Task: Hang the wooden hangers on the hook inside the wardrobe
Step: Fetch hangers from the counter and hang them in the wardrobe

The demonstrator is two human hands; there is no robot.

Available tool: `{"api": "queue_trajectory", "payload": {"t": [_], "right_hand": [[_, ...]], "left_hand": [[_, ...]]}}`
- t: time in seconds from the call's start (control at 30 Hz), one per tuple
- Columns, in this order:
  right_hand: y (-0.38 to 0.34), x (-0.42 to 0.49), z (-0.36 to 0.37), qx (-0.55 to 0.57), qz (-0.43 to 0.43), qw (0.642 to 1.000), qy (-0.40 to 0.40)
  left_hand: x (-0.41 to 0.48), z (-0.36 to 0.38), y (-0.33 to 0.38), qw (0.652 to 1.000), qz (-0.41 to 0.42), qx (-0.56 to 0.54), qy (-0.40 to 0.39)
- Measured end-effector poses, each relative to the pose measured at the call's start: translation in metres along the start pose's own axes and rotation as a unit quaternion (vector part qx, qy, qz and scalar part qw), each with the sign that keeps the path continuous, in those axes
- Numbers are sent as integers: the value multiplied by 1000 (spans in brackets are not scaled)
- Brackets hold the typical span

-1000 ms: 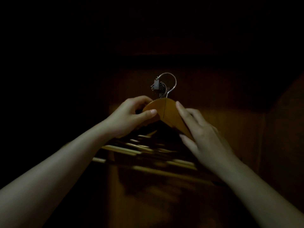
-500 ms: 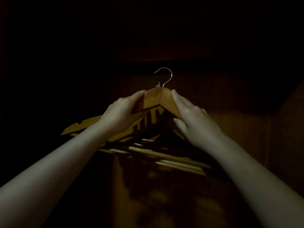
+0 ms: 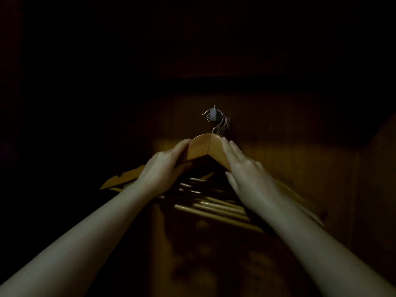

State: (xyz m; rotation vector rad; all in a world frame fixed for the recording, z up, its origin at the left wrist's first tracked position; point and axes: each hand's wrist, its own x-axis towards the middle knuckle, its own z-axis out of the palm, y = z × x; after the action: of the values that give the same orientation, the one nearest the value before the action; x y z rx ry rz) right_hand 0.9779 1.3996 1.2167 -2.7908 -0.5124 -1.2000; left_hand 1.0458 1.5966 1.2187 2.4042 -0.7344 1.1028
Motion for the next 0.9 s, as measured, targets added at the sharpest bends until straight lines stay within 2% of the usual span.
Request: {"api": "queue_trajectory", "payload": {"t": [0.17, 0.37, 0.43, 0.6, 0.77, 0.9], "right_hand": [[6, -9, 15, -45, 20, 998, 48], [15, -29, 33, -111, 39, 991, 68], [15, -32, 31, -124, 40, 990, 56], [12, -37, 20, -113, 4, 994, 2], [3, -55, 17, -118, 17, 992, -34], [-21, -67, 4, -108, 13, 988, -107]], "left_hand": [[-3, 27, -1, 998, 4, -57, 35], [-7, 41, -4, 996, 25, -4, 84], [-6, 42, -3, 998, -4, 12, 62], [-17, 31, -2, 996, -57, 51, -50], [-58, 5, -7, 993, 17, 74, -93], [-82, -32, -16, 982, 44, 36, -178]]}}
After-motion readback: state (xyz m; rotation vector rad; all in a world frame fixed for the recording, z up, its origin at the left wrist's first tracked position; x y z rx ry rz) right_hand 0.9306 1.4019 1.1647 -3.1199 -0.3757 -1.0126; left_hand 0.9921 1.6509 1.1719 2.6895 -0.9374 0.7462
